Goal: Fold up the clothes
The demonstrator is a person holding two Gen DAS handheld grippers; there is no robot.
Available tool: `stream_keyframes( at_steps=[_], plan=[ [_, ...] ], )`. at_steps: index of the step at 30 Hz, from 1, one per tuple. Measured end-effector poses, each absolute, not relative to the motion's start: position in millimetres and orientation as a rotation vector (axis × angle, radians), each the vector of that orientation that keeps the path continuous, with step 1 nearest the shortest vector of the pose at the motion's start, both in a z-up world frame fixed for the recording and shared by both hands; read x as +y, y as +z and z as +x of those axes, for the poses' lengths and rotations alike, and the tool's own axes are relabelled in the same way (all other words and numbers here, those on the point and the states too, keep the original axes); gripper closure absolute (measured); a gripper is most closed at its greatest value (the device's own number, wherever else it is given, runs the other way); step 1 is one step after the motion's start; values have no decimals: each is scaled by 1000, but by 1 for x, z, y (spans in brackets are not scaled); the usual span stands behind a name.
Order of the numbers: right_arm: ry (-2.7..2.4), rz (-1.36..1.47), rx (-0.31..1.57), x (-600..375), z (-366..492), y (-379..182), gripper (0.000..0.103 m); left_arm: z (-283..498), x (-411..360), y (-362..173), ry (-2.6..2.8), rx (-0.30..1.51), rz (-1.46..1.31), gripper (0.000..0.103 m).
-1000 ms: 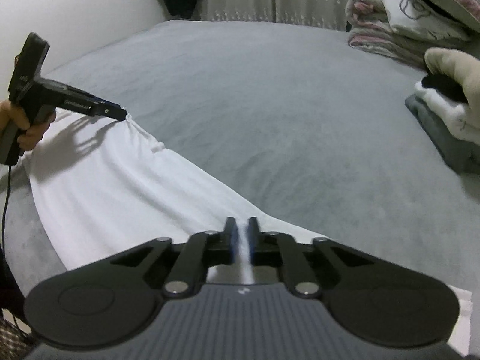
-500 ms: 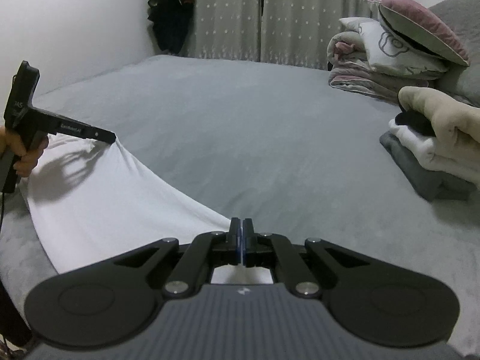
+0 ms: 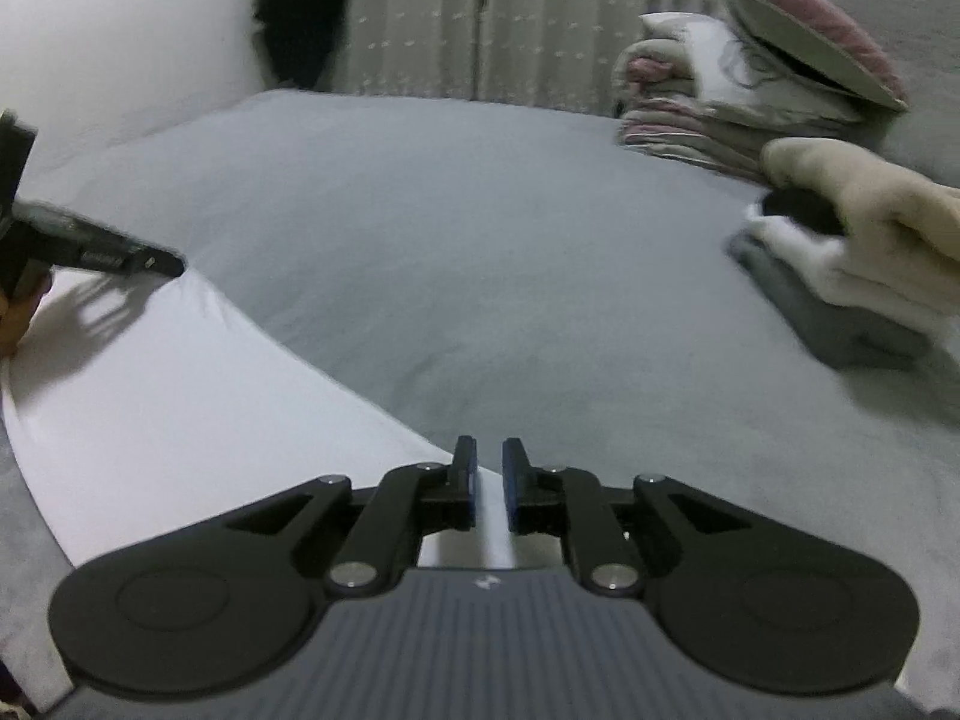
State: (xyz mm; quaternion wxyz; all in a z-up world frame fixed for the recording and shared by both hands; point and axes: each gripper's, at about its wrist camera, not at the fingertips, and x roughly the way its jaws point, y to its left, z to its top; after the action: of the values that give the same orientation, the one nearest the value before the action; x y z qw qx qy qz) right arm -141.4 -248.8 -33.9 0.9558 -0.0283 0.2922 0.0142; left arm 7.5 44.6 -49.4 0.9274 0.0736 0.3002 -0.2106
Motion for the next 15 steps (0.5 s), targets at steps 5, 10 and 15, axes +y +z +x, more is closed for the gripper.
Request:
stream_keyframes(
  at_steps=[5,10,15],
  plan=[
    [-121,32,554,-298,-173,-25,50,-4,46,-40,-441,616,139,86],
    [-258,81,550,-339,-199,-25,50,-17,38,-33,-511,622,137,82],
    [-292,111,566,-357,-200,-29,54,-28,21,-33,-602,645,126,81]
  ],
)
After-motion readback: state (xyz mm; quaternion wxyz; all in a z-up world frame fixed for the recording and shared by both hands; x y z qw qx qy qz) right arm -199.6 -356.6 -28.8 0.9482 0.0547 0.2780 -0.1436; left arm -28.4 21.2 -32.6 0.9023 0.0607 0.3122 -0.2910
